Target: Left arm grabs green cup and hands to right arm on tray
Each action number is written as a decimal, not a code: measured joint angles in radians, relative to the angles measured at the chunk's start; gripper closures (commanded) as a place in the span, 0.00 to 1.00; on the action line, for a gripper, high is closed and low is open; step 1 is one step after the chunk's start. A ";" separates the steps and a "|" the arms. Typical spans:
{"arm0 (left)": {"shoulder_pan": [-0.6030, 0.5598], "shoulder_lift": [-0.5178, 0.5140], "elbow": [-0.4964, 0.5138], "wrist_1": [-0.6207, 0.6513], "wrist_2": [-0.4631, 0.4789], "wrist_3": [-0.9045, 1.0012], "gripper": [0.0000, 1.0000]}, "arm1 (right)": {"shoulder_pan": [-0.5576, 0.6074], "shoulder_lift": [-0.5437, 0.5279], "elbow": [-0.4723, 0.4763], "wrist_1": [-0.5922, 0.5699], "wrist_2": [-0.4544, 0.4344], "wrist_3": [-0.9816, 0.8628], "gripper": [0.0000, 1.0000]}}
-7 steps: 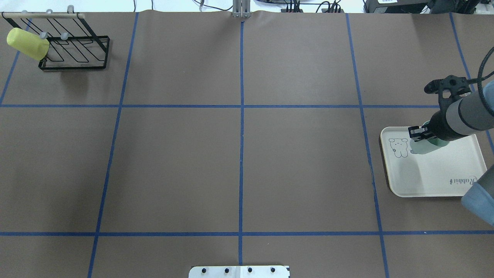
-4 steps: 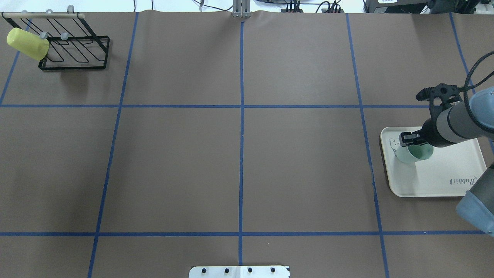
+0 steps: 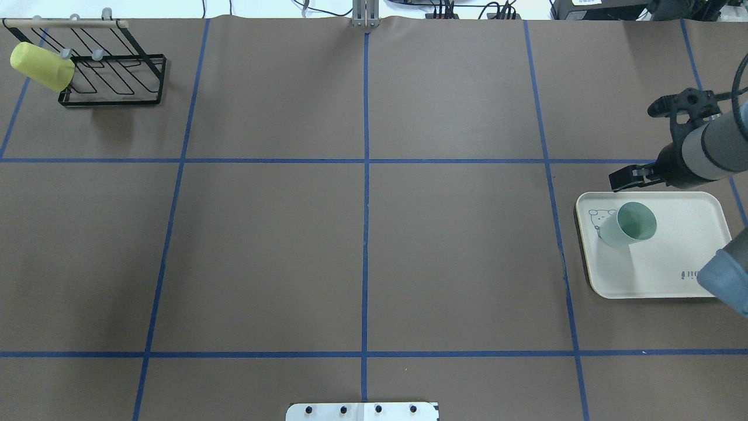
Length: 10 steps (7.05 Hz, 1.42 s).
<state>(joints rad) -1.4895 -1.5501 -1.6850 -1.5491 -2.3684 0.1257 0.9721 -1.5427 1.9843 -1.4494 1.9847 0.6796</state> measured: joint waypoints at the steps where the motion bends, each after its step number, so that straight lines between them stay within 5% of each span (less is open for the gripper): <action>1: 0.000 0.001 0.000 0.000 0.000 0.000 0.00 | 0.107 0.018 -0.007 -0.076 0.067 -0.172 0.01; 5: -0.001 0.002 -0.001 0.000 -0.001 0.008 0.00 | 0.452 -0.138 -0.071 -0.120 0.249 -0.654 0.01; 10: -0.067 0.024 -0.011 0.011 0.010 0.003 0.00 | 0.547 -0.211 -0.135 -0.117 0.255 -0.793 0.01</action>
<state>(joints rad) -1.5565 -1.5264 -1.6959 -1.5384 -2.3588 0.1287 1.5194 -1.7539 1.8489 -1.5662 2.2396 -0.1132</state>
